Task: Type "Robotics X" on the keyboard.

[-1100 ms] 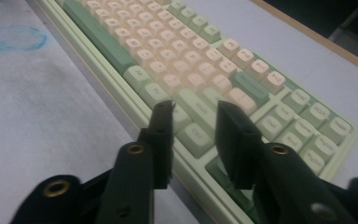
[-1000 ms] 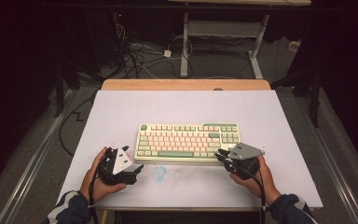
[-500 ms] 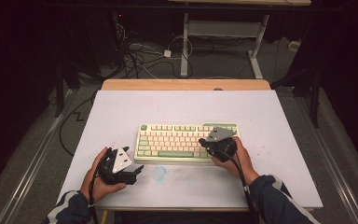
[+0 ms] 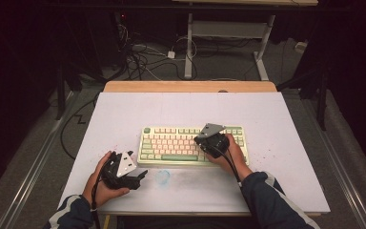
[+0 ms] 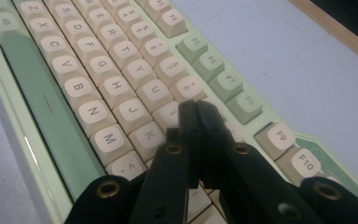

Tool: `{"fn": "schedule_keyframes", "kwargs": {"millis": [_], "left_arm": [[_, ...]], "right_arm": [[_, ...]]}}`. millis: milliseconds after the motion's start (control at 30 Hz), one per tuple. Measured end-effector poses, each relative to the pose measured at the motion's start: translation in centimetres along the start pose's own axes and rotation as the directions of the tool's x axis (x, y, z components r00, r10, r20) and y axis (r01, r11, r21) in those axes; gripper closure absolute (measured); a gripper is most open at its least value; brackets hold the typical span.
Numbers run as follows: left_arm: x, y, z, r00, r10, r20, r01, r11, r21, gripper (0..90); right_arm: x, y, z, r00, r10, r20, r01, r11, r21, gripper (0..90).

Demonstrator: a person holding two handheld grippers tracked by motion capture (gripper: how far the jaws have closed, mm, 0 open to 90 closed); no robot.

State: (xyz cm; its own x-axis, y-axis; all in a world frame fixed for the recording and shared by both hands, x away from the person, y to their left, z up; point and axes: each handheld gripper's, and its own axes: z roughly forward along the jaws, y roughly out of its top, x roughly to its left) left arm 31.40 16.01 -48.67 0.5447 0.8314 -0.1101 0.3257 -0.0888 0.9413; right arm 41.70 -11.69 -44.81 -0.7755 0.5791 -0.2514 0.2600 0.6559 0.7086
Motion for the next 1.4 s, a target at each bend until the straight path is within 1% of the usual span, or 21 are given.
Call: {"fn": "schedule_keyframes", "kwargs": {"millis": [100,167,233,300,400,467,600,667,733,800,833,867,933,1000,1067,1100,1167,1233,1300,1333,1400], "left_arm": [[0.0,0.0,0.0,1.0,-0.004,0.0,0.004,1.0,0.001,17.1],[0.0,0.0,0.0,1.0,-0.002,0.0,0.002,1.0,0.002,17.1],[0.0,0.0,0.0,1.0,0.001,-0.001,-0.001,1.0,0.002,17.1],[0.0,0.0,-0.1,1.0,0.001,0.0,-0.001,1.0,0.0,17.1],[0.0,0.0,-0.1,1.0,0.005,-0.001,-0.005,1.0,0.003,17.1],[0.0,0.0,-0.1,1.0,0.007,-0.002,-0.007,1.0,0.004,17.1],[0.0,-0.1,-0.1,0.9999,0.01,-0.003,-0.01,0.9999,0.007,17.1],[0.0,0.0,-0.1,1.0,0.009,-0.003,-0.009,0.9999,0.006,17.1],[0.0,0.0,-0.2,0.9999,0.013,-0.004,-0.013,0.9999,0.004,17.2],[0.0,0.0,-0.1,0.9999,0.013,-0.006,-0.013,0.9999,0.005,17.2],[0.0,0.0,-0.1,0.9999,0.012,-0.006,-0.012,0.9999,0.006,17.2],[0.0,-0.1,-0.1,0.9999,0.013,-0.007,-0.013,0.9999,0.009,17.2],[0.0,-0.1,-0.1,0.9999,0.015,-0.006,-0.015,0.9999,0.008,17.2],[0.0,0.0,-0.1,0.9999,0.015,-0.007,-0.015,0.9999,0.007,17.2],[0.0,-0.1,-0.1,0.9999,0.014,-0.008,-0.014,0.9999,0.008,17.2],[0.0,-0.1,-0.1,0.9998,0.015,-0.01,-0.015,0.9998,0.01,17.2],[-0.1,-0.1,-0.1,0.9998,0.016,-0.01,-0.016,0.9998,0.011,17.2],[-0.1,-0.1,-0.1,0.9998,0.017,-0.01,-0.017,0.9998,0.011,17.3],[-0.1,-0.1,-0.1,0.9998,0.016,-0.011,-0.016,0.9998,0.011,17.3],[-0.1,-0.1,-0.1,0.9998,0.017,-0.011,-0.017,0.9998,0.012,17.3],[-0.1,-0.1,-0.1,0.9997,0.02,-0.011,-0.019,0.9997,0.012,17.3]], "right_arm": [[0.1,0.0,0.4,1.0,-0.002,0.008,0.002,1.0,0.007,90.0],[0.1,0.0,0.5,0.9997,-0.022,0.015,0.021,0.999,0.028,90.0],[0.3,0.0,0.5,0.9998,-0.018,0.006,0.018,0.999,0.033,90.0],[0.3,0.0,0.3,0.9996,-0.026,0.009,0.025,0.999,0.036,90.0],[0.1,0.0,0.0,0.9999,-0.008,0.006,0.008,1.0,0.016,90.0],[-0.1,-0.1,-0.3,0.9999,0.014,0.0,-0.014,1.0,-0.003,89.5],[-0.5,-0.2,-0.9,0.9995,0.032,-0.003,-0.032,0.999,-0.025,86.2],[-0.7,-0.3,-1.2,0.9995,0.032,0.002,-0.032,0.999,-0.041,84.3],[-0.8,-0.4,-1.6,0.9992,0.04,-0.004,-0.04,0.998,-0.056,81.6],[-0.7,-0.4,-2.0,0.9991,0.042,0.008,-0.041,0.996,-0.073,79.6],[-0.8,-0.4,-2.2,0.9989,0.046,0.006,-0.045,0.996,-0.082,77.3],[-0.8,-0.4,-2.5,0.9989,0.047,0.004,-0.046,0.994,-0.095,74.5],[-0.7,-0.4,-3.0,0.999,0.042,0.016,-0.04,0.993,-0.107,72.3],[-0.7,-0.4,-3.6,0.9991,0.04,0.012,-0.038,0.991,-0.13,68.3],[-0.7,-0.5,-4.1,0.9988,0.046,0.018,-0.043,0.989,-0.143,65.6],[-0.7,-0.5,-4.3,0.9989,0.043,0.017,-0.04,0.987,-0.153,62.7],[-0.7,-0.6,-4.9,0.9985,0.044,0.034,-0.037,0.985,-0.168,57.5],[-0.6,-0.8,-5.4,0.9988,0.037,0.032,-0.03,0.981,-0.193,53.2],[-0.5,-1.0,-5.9,0.9984,0.035,0.045,-0.025,0.978,-0.205,46.5],[-0.4,-1.0,-6.1,0.9987,0.03,0.042,-0.02,0.976,-0.215,45.0],[-0.3,-1.3,-6.6,0.9982,0.024,0.054,-0.011,0.974,-0.224,41.4]]}}
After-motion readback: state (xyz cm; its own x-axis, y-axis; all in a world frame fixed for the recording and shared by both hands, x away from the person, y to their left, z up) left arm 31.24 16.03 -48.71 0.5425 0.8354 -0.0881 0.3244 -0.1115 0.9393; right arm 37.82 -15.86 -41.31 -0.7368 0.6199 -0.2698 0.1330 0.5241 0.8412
